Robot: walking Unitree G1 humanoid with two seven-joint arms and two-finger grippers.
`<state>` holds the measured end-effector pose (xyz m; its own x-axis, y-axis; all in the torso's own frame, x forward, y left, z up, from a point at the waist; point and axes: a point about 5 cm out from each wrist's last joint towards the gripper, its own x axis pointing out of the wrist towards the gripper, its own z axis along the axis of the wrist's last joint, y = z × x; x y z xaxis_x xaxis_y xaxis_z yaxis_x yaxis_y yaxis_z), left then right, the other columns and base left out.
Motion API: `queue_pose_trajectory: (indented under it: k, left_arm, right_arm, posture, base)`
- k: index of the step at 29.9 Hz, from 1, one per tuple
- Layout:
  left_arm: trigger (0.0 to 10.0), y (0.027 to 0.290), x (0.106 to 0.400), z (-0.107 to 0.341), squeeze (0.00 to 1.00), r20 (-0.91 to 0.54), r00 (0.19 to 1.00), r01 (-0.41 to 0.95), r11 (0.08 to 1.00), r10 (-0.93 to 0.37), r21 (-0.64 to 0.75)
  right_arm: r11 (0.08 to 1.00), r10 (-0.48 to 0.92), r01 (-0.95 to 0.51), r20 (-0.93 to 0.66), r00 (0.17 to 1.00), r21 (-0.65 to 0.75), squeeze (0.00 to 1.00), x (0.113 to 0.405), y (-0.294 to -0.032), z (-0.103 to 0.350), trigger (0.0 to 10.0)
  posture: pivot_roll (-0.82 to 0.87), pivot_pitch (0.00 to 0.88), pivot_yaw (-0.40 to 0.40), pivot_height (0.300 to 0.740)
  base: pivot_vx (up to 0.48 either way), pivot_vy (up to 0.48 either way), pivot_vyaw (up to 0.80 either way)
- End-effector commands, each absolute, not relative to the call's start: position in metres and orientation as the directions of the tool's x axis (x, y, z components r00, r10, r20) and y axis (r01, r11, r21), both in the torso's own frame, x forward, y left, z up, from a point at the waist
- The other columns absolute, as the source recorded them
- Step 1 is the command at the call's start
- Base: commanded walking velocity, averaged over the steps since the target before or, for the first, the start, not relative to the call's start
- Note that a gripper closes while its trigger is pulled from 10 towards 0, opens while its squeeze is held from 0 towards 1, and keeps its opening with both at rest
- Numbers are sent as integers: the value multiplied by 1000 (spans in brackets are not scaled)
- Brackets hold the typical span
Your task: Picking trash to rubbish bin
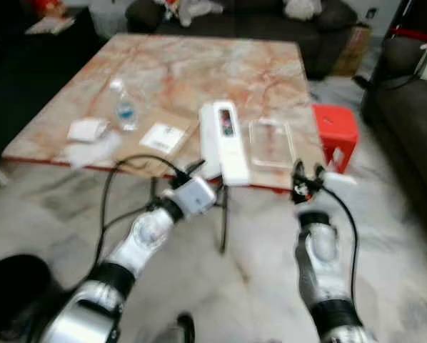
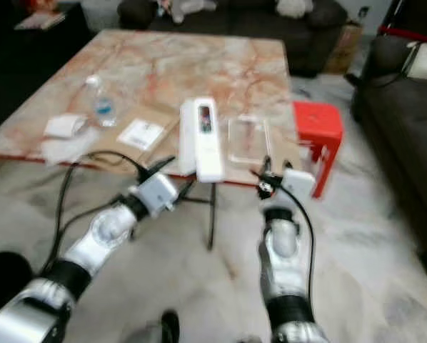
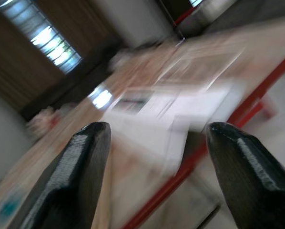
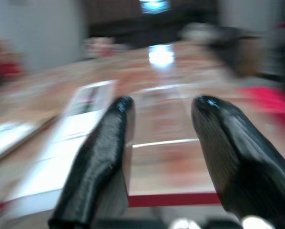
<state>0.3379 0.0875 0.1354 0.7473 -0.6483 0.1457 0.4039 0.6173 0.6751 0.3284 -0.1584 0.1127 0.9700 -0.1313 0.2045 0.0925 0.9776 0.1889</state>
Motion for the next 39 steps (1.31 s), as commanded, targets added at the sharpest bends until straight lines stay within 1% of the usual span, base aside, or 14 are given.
queue_pose_trajectory:
  k: [1,2,13,16,20,22,33,37,39]
  left_arm:
    - [10000,84,338,132,792,112,744,409,582,-659,702]
    - [10000,84,338,133,0,114,743,401,575,-659,713]
    - [10000,85,339,133,0,123,759,400,608,-639,686]
    - [10000,85,340,135,0,135,763,384,611,-632,692]
    - [10000,87,341,134,0,126,775,377,614,-619,693]
    - [10000,86,341,134,0,125,776,376,612,-619,695]
    - [10000,88,343,135,0,126,784,362,612,-608,703]
    - [10000,88,343,136,0,128,784,358,610,-607,707]
    - [10000,89,344,136,0,128,786,354,609,-606,710]
  right_arm:
    - [978,-118,78,202,972,193,0,328,-153,112,10000]
    - [978,-118,79,202,972,193,0,328,-154,112,10000]
    - [977,-115,75,200,973,199,0,328,-151,111,10000]
    - [976,-121,80,197,973,204,0,328,-153,112,10000]
    - [971,-127,86,178,976,222,0,329,-155,110,10000]
    - [976,-121,83,181,976,203,0,329,-154,110,10000]
    - [974,-118,78,184,976,211,0,329,-152,111,10000]
    - [974,-118,79,180,977,212,0,330,-152,111,10000]
    - [979,-110,72,195,975,192,0,329,-152,112,10000]
  posture:
    - [116,134,3,740]
    - [116,134,3,740]
    - [118,137,5,740]
    - [118,137,5,740]
    - [114,137,6,740]
    - [115,136,6,740]
    - [116,135,6,740]
    - [115,135,6,740]
    - [115,135,6,740]
  base:
    - [0,0,0]
    - [0,0,0]
    - [0,0,0]
    - [244,0,0]
    - [307,0,-800]
    - [317,0,-800]
    - [338,0,0]
    - [341,0,-800]
    - [343,0,0]
